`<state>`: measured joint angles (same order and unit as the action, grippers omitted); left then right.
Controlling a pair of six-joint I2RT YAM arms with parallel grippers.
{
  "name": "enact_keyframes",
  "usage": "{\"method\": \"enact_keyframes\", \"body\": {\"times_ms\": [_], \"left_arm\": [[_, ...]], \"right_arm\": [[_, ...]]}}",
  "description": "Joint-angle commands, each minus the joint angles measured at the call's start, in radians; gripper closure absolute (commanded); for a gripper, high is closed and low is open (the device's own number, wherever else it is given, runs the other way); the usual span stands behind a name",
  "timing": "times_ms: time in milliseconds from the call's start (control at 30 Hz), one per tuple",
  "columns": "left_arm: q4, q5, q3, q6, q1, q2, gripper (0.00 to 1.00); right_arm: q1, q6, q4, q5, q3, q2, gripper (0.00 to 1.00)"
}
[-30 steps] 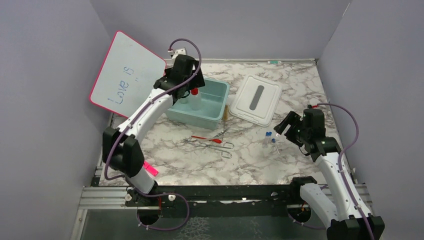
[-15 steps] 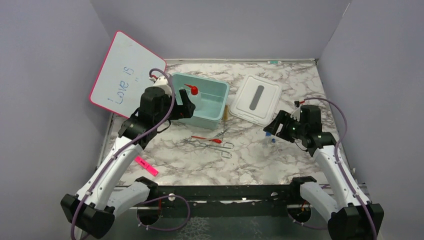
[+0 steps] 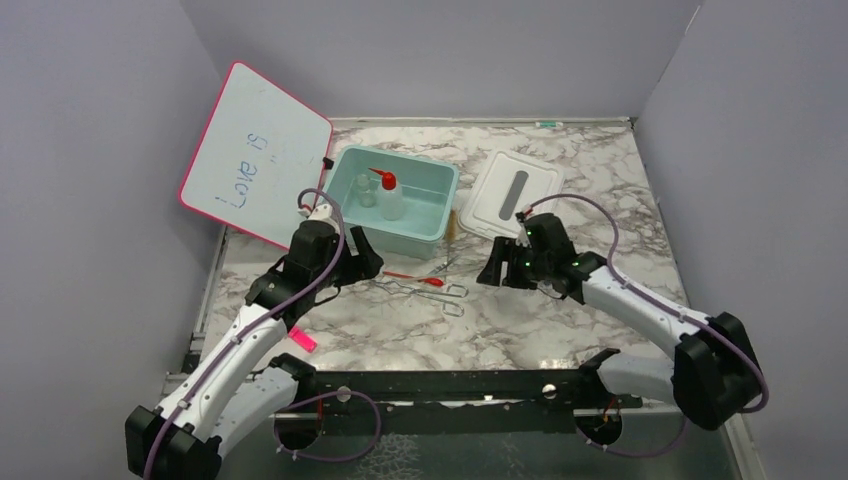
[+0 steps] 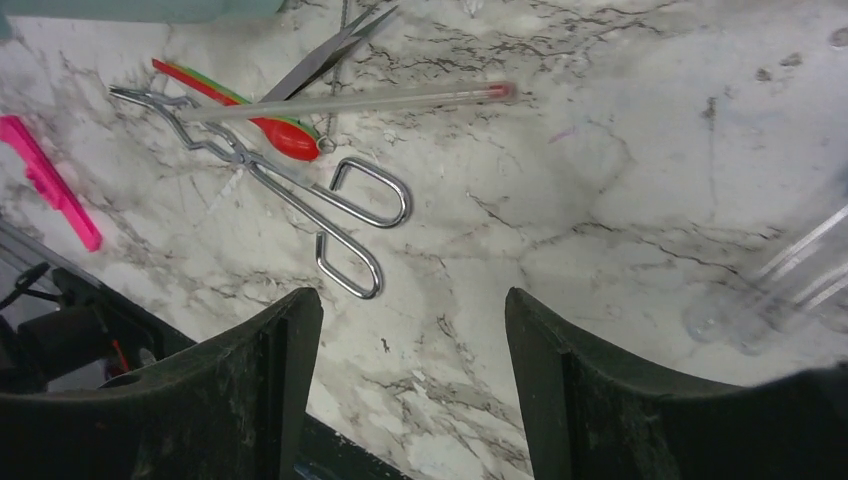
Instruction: Organize the chemistry lab equipment
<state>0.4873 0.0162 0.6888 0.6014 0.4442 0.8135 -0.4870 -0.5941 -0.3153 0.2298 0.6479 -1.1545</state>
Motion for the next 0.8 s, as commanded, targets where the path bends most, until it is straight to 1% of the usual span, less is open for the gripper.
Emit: {"method": "enact_keyframes", "body": {"times_ms": [0,100,233,467,533,633,767], "left_arm": [[-0.031,-0.077,-0.040,0.115,-0.005,0.030,0.21],[-0.032,-0.109,-0.093,0.204,-0.006,0.053,0.23],[-0.073,-0.145,-0.147,0.289,-0.006,0.102,0.27],[-0.168,-0.218,-0.171,0.351,-0.006,0.211,0.44],[-0.235,-0.214,-0.198,0.356,-0.006,0.242,0.48],[-0.377,-0.158,-0.257,0.375,-0.006,0.283,0.51],[-0.479,-0.150,-0.297,0.402,-0.006,0.325,0.53]], "right_arm": [[-0.101,0.067,0.163,-0.094,0.037,-0.111,0.29],[-0.148,0.098,0.238,-0.106,0.031,-0.160,0.30],[-0.178,0.081,0.294,-0.102,0.022,-0.202,0.31],[-0.198,0.019,0.340,-0.106,-0.020,-0.211,0.33],[-0.200,0.006,0.350,-0.099,-0.039,-0.198,0.34],[-0.199,0.001,0.357,-0.095,-0.062,-0.172,0.34],[-0.200,0.013,0.347,-0.100,-0.071,-0.143,0.34]]}}
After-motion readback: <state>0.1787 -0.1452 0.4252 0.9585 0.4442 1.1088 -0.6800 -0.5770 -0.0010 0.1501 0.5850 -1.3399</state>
